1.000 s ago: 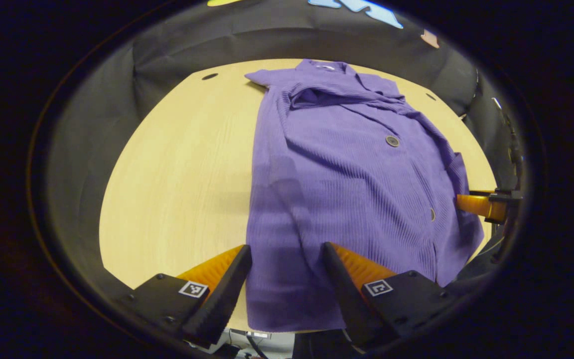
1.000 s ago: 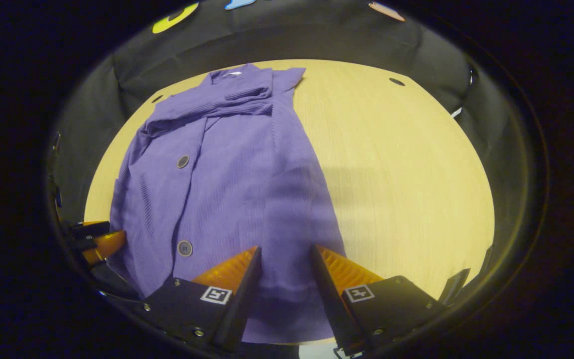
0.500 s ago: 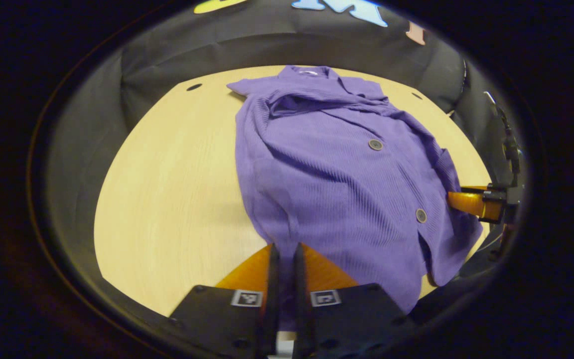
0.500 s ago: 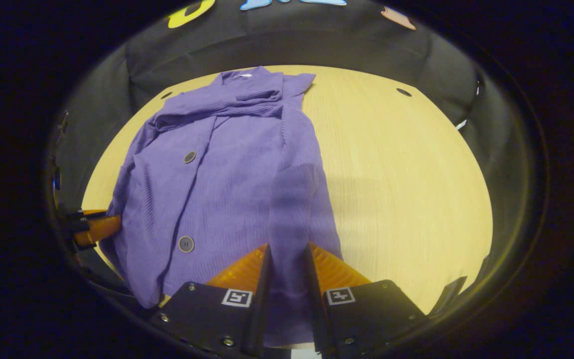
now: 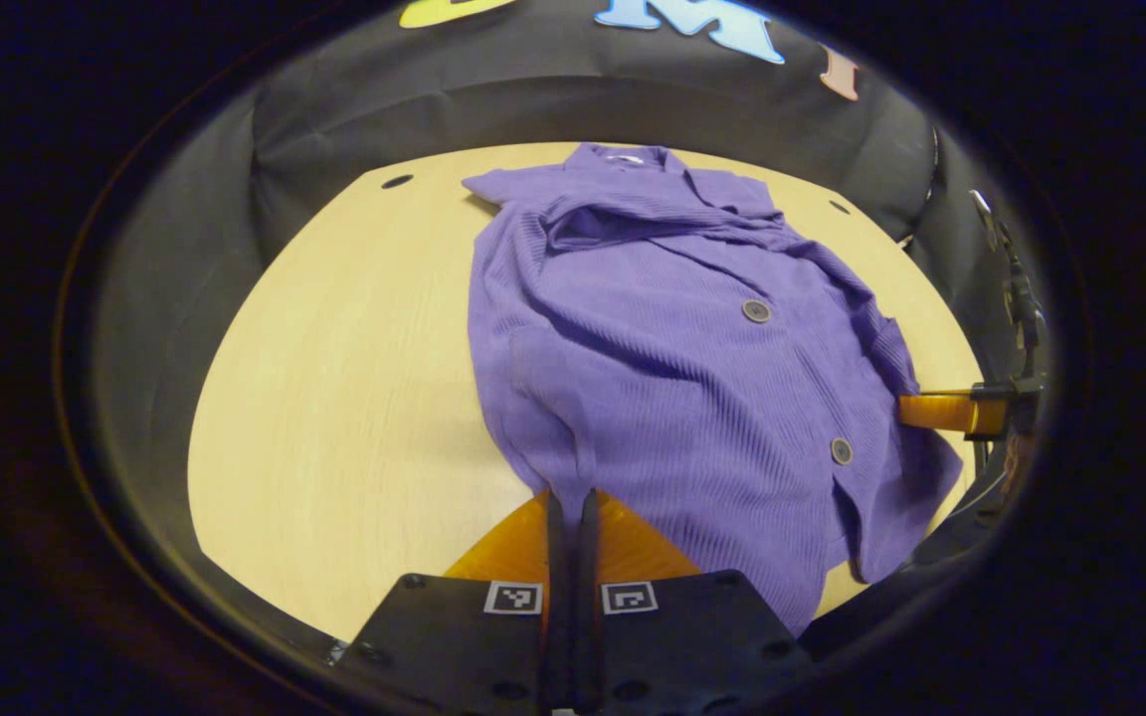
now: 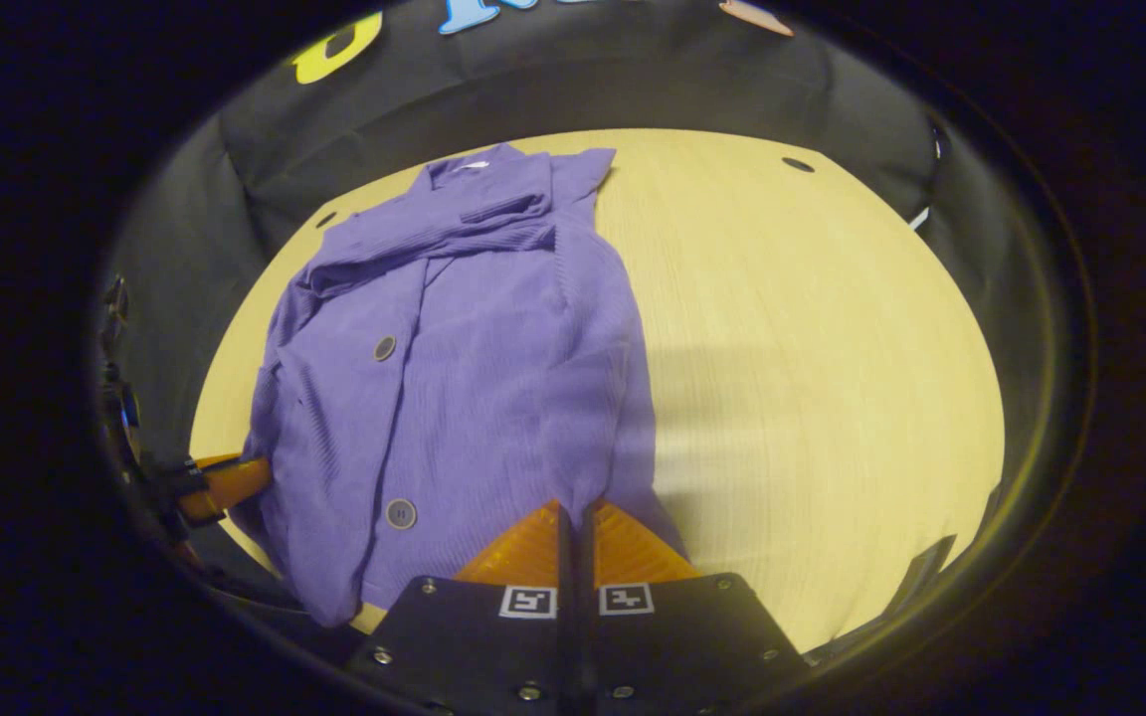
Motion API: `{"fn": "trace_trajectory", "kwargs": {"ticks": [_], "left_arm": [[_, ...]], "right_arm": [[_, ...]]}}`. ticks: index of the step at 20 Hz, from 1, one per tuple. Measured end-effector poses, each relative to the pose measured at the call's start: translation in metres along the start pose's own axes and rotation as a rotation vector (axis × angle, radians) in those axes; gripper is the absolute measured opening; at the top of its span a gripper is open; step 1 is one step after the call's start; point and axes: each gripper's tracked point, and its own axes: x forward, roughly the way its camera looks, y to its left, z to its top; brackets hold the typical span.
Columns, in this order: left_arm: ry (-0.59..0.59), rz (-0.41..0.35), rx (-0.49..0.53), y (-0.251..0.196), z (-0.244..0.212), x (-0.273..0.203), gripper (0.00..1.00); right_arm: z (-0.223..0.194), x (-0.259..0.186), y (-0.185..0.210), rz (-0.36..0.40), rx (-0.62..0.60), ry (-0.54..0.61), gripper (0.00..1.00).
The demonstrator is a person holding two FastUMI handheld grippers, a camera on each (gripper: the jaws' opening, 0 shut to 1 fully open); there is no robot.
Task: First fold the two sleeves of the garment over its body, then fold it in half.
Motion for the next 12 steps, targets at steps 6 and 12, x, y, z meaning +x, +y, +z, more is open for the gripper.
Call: {"fn": "trace_trajectory", "kwargs": {"ticks": [6,12], "left_arm": [[-0.068,-0.018,-0.05,-0.003,0.043,-0.006,0.07],[-0.142,-0.022,-0.107,-0.002,0.098,-0.004,0.07]], "right_arm": [[0.035,-0.012,0.013,0.057,0.041,-0.058,0.01],[0.086,-0.012,0.024,0.098,0.08,-0.117,0.01]]}}
